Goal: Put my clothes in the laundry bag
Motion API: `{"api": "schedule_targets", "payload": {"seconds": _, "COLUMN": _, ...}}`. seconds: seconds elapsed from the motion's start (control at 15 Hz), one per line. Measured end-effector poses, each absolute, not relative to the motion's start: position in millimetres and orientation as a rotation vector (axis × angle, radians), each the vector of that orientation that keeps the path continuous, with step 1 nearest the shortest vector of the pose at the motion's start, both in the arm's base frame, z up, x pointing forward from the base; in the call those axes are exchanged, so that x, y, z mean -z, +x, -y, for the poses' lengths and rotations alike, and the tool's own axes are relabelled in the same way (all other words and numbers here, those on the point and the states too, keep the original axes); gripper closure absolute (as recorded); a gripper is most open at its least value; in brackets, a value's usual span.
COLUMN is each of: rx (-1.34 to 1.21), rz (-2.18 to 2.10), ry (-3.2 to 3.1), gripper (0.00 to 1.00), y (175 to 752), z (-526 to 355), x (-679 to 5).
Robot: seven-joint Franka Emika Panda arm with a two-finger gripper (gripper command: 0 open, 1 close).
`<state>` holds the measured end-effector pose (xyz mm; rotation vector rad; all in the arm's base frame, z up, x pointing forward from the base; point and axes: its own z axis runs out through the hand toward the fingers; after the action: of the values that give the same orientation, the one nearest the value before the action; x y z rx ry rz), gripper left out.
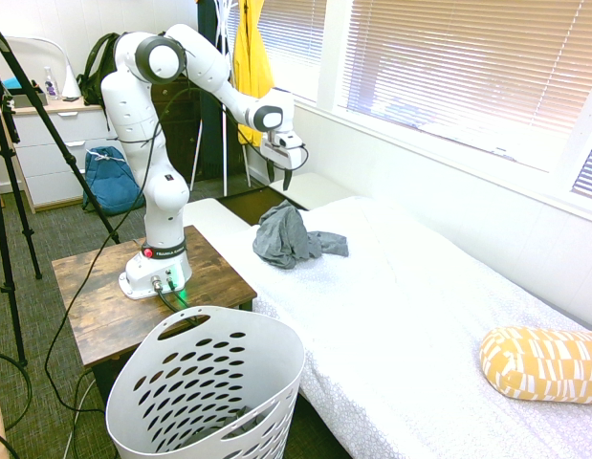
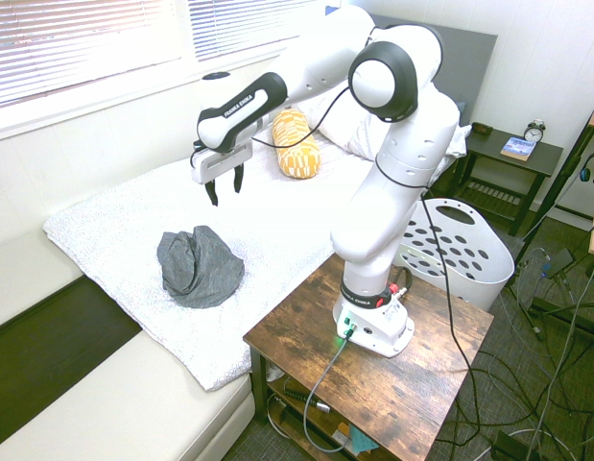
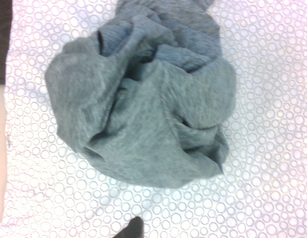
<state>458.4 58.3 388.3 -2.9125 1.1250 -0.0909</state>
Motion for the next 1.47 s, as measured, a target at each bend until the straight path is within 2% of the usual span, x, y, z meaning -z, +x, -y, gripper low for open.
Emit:
{"api": "schedule_targets", "payload": {"seconds": 0.27, "rx": 0.102, "rz": -1.029, "ry": -2.984, "gripper": 0.00, "y": 509, "z": -112, "x": -360}}
{"api": "schedule_targets", "payload": {"seconds": 0.6, "rx": 0.050, "rz": -0.997, "ry": -3.071, "gripper": 0.00, "y": 564, "z": -164, "x": -276}}
{"api": "schedule_targets", "payload": {"seconds": 0.87, "rx": 0.005, "rz": -0.941, "ry": -3.175, "gripper": 0.00, "y": 580, "z": -194, "x": -222}}
{"api": "schedule_targets", "payload": {"seconds": 1.27, "rx": 0.016, "rz": -0.917, "ry": -3.292, "gripper": 0.00, "y": 594, "z": -188, "x": -167}}
{"api": "schedule_targets", "payload": {"seconds": 1.33, "rx": 0.013, "rz": -0.920, "ry": -3.299, "gripper": 1.00, "y": 596, "z": -187, "x": -160}}
{"api": "schedule_targets", "payload": {"seconds": 1.47, "rx": 0.000, "rz": -0.928, "ry": -3.309, "gripper": 1.00, "y": 599, "z": -184, "x": -147}}
